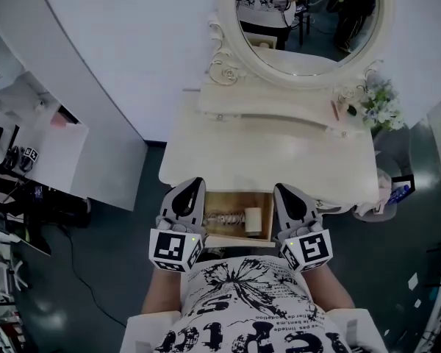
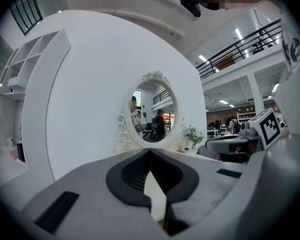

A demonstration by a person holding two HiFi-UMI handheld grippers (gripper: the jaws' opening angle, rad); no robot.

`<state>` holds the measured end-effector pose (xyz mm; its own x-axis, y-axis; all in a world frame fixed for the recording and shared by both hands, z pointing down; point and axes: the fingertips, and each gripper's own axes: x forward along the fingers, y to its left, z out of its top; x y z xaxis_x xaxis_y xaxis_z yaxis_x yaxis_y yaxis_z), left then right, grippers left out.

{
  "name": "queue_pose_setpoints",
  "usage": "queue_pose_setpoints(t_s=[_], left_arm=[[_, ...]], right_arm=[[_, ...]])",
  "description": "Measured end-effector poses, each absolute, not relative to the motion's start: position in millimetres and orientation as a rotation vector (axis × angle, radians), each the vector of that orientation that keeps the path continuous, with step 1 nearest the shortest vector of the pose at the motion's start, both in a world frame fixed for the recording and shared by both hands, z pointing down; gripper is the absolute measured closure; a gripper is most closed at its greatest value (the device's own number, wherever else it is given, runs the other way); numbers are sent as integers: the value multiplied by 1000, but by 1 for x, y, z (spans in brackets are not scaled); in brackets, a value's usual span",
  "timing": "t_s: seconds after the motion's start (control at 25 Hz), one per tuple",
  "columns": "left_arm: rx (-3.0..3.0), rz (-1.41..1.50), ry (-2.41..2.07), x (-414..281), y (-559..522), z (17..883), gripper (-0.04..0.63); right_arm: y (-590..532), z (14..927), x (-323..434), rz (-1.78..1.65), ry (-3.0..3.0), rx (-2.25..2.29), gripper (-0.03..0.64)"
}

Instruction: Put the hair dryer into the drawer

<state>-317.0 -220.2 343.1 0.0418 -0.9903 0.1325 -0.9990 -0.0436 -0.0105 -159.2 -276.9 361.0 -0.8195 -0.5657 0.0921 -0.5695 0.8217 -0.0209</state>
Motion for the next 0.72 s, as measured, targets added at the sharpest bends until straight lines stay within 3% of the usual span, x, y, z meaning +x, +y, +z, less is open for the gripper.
queue_pose_setpoints(t_s=[0.72], left_arm=[[2240,144,-2050,-308,-235,355,575]], right_arm=[[-288,367,-156,52,-2883,944,600]])
